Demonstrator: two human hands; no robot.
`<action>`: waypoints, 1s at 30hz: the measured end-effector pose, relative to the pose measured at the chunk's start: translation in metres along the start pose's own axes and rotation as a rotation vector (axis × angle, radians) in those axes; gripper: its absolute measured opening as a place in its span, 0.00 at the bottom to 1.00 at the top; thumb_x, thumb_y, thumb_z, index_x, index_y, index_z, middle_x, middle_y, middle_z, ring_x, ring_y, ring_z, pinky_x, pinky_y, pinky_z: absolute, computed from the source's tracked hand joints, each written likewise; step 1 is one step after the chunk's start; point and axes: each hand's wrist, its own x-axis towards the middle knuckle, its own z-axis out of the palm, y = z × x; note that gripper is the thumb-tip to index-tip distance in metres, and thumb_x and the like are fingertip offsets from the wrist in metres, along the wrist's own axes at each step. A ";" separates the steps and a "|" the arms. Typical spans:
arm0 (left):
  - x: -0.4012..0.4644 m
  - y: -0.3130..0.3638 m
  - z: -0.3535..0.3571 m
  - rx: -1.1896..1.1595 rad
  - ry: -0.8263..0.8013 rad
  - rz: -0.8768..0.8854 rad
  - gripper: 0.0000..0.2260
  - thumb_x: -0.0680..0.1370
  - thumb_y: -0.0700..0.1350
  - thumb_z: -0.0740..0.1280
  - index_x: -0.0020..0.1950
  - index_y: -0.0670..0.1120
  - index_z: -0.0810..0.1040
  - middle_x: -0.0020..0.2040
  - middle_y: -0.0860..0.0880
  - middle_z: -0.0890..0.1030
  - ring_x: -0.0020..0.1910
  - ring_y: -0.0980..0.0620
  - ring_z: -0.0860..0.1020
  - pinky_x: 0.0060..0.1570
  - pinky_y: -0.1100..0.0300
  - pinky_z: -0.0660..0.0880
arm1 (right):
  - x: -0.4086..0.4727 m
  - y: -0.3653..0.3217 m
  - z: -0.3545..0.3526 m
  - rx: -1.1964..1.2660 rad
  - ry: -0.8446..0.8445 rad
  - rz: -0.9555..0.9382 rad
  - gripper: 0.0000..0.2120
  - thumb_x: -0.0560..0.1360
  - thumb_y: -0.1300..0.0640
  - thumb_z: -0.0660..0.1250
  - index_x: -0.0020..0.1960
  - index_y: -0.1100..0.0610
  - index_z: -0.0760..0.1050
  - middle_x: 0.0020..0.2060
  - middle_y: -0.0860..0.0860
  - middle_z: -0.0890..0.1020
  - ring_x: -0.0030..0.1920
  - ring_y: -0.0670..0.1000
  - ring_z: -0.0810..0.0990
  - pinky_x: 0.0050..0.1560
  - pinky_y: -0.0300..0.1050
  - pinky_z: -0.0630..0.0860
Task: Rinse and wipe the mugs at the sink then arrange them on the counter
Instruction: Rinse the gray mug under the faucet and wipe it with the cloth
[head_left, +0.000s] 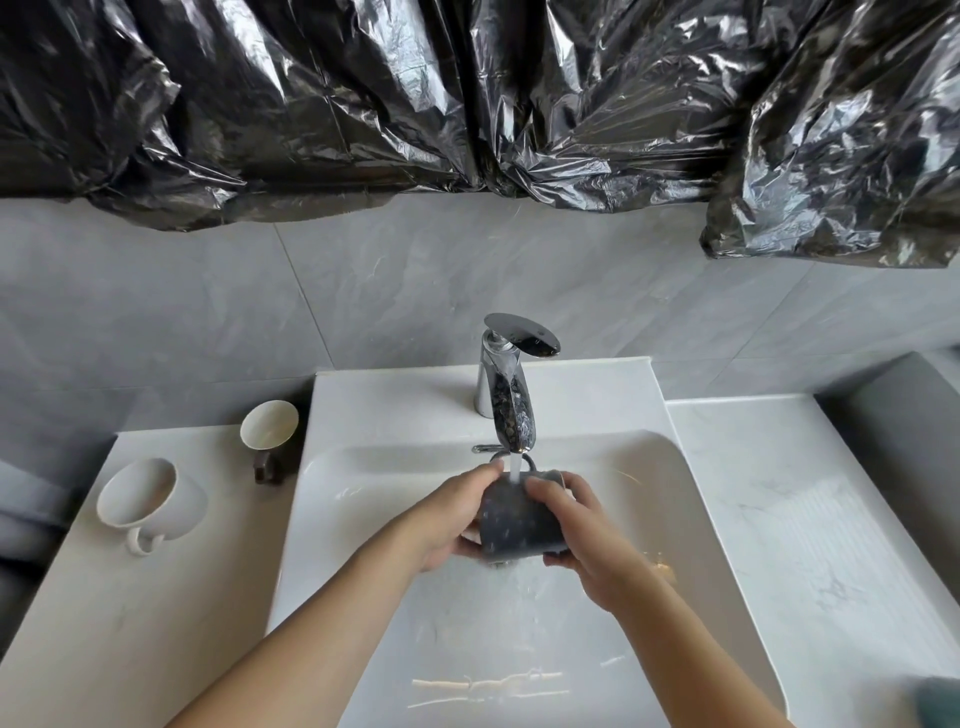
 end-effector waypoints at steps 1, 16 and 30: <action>0.001 -0.001 0.002 -0.025 0.033 0.012 0.18 0.82 0.61 0.57 0.54 0.49 0.79 0.45 0.45 0.84 0.46 0.46 0.82 0.55 0.46 0.79 | -0.003 -0.002 0.001 -0.019 0.002 -0.044 0.17 0.72 0.45 0.72 0.58 0.49 0.75 0.45 0.49 0.83 0.42 0.48 0.81 0.37 0.43 0.74; 0.008 -0.002 -0.011 0.781 0.287 0.424 0.11 0.76 0.40 0.58 0.45 0.51 0.78 0.47 0.50 0.83 0.49 0.46 0.79 0.46 0.57 0.73 | 0.001 -0.006 -0.004 -0.791 0.085 -0.459 0.46 0.58 0.35 0.71 0.73 0.47 0.64 0.62 0.44 0.75 0.63 0.49 0.72 0.63 0.44 0.71; 0.008 -0.019 -0.007 -0.036 0.164 0.251 0.17 0.75 0.28 0.53 0.53 0.39 0.79 0.50 0.41 0.84 0.49 0.44 0.82 0.47 0.54 0.80 | 0.008 0.008 -0.013 -0.554 -0.021 -0.522 0.36 0.59 0.48 0.79 0.65 0.40 0.70 0.56 0.41 0.79 0.56 0.42 0.77 0.54 0.37 0.75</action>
